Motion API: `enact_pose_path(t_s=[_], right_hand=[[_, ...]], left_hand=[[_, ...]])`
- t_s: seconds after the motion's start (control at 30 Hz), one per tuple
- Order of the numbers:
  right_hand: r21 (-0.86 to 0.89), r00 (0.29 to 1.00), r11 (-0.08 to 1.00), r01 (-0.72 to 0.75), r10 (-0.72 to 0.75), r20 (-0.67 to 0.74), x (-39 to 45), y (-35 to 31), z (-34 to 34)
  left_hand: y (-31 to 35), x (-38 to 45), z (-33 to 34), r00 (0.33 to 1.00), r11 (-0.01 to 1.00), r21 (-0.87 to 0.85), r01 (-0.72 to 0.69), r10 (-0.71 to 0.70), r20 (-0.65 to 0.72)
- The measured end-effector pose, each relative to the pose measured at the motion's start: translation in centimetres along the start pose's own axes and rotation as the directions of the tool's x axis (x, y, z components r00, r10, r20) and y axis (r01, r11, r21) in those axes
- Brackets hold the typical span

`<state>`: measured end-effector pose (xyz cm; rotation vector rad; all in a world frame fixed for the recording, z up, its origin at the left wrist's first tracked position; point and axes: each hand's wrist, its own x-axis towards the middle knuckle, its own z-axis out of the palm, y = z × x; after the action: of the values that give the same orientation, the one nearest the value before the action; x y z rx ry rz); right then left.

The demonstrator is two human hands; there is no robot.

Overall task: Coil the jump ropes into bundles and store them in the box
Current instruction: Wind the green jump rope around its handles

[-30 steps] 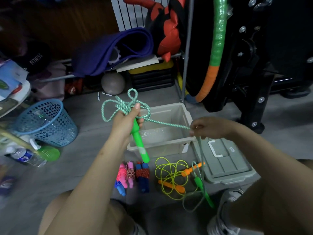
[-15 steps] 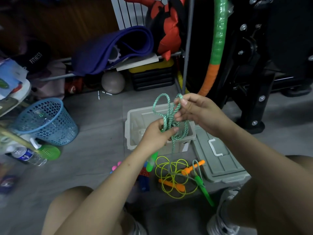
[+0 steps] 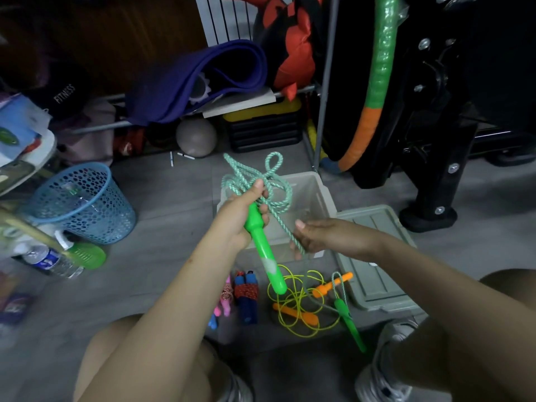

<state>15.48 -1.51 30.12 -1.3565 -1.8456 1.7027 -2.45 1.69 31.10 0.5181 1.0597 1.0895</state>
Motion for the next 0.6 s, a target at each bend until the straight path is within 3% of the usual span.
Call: enact_pose_path(t_s=[0.07,0.13,0.2,0.27,0.3,0.33,0.37,0.4,0.47,0.6], right_hand=[[-0.033,0.997,0.999,-0.004,0.006,0.079,-0.5,-0.2,-0.7],[-0.216,0.980,0.976,-0.019,0.061,0.189,-1.0,-0.4,-2.1],[-0.543,0.942,0.839,-0.028,0.204,0.267,-1.4,-0.6,-3.7],[-0.711,0.947,0.701,-0.048,0.258,0.191,-1.6,-0.6,-4.8],[-0.665,0.971,0.745,-0.059,0.198,0.136,-1.8,-0.6,-5.0],[-0.514,0.993,0.857,-0.042,0.094,0.075,-1.7,-0.5,-5.0],[-0.281,1.000,0.960,0.003,-0.005,-0.006,-1.7,-0.5,-4.8],[-0.044,0.992,0.996,0.082,-0.086,-0.090,-1.5,-0.5,-4.6],[0.187,0.954,0.952,0.242,-0.198,-0.225,-1.1,-0.8,-4.4],[0.361,0.901,0.834,0.418,-0.330,-0.281,-0.2,-2.2,-3.5]], left_hand=[[0.9,0.6,-0.9,0.996,0.997,-0.056,-0.046,0.041,-0.075],[1.7,1.3,-2.1,0.979,0.991,-0.059,-0.117,0.106,-0.173],[2.1,1.7,-3.1,0.954,0.986,0.014,-0.165,0.163,-0.253],[2.1,1.5,-3.3,0.936,0.972,0.152,-0.179,0.216,-0.279],[2.0,1.3,-3.0,0.936,0.958,0.227,-0.177,0.235,-0.262],[1.7,1.0,-2.6,0.942,0.938,0.299,-0.178,0.250,-0.222],[1.4,0.6,-2.1,0.954,0.913,0.365,-0.183,0.254,-0.158],[0.9,0.3,-1.5,0.966,0.883,0.431,-0.187,0.245,-0.082],[-0.1,-0.3,-0.6,0.980,0.810,0.554,-0.193,0.184,0.072],[-2.6,-1.1,0.9,0.957,0.656,0.703,-0.273,0.109,0.270]])
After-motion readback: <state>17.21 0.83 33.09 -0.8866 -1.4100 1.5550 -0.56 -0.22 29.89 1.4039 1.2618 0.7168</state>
